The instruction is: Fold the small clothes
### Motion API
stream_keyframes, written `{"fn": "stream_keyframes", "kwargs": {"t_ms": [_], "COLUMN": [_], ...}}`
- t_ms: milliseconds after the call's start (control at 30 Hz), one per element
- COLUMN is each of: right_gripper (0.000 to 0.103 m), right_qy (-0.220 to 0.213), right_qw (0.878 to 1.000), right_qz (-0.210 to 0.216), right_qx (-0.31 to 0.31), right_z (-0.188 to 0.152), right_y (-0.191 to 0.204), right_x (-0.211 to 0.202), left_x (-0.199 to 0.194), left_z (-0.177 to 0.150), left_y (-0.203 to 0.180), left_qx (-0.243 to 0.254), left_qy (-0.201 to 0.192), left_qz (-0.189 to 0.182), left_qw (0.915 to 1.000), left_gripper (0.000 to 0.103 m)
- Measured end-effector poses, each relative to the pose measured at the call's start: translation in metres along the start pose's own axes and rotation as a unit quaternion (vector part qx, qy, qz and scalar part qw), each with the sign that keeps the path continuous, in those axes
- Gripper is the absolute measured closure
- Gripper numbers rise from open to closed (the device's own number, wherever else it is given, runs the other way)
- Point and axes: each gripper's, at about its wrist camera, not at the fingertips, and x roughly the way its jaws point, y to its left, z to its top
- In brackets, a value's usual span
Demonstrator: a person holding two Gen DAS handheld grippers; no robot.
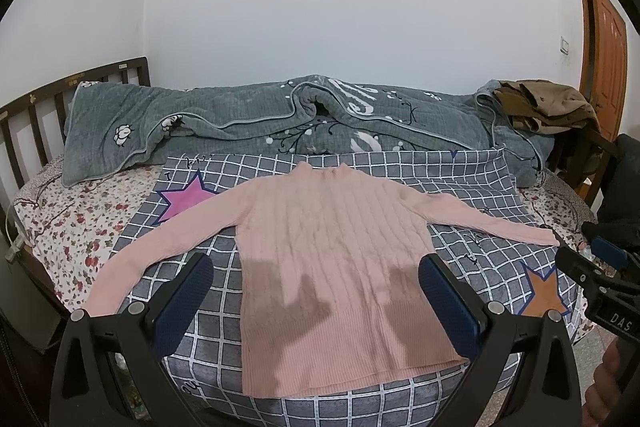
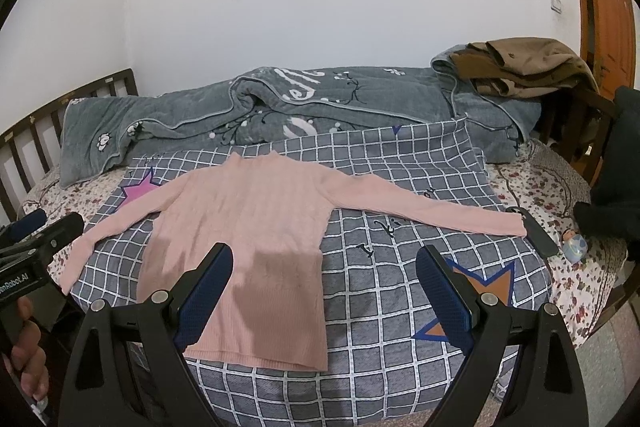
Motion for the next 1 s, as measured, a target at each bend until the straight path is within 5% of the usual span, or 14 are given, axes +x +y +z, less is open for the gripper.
{"fn": "stream_keyframes", "kwargs": {"t_ms": [667,1000], "right_gripper": [0.006,0.003], "right_qy": [-0.004,-0.036], "right_qw": [1.0,0.999], "right_qz": [-0.018,-0.028], "right_qx": [0.005,0.003], "right_z": [0.001,-0.005], "right_y": [-0.002,-0.006], "right_x": [-0.005,0.011], "left_x": [-0.001,0.033], "left_z": [0.008,-0.007], "left_y": [0.005,0.031], "left_qx": [-0.003,-0.046], "left_qy": [-0.006,0.017], "left_qz": [0.004,0.022], "left_qw": [1.0,0.9986], "left_gripper": [0.0,0.0]}}
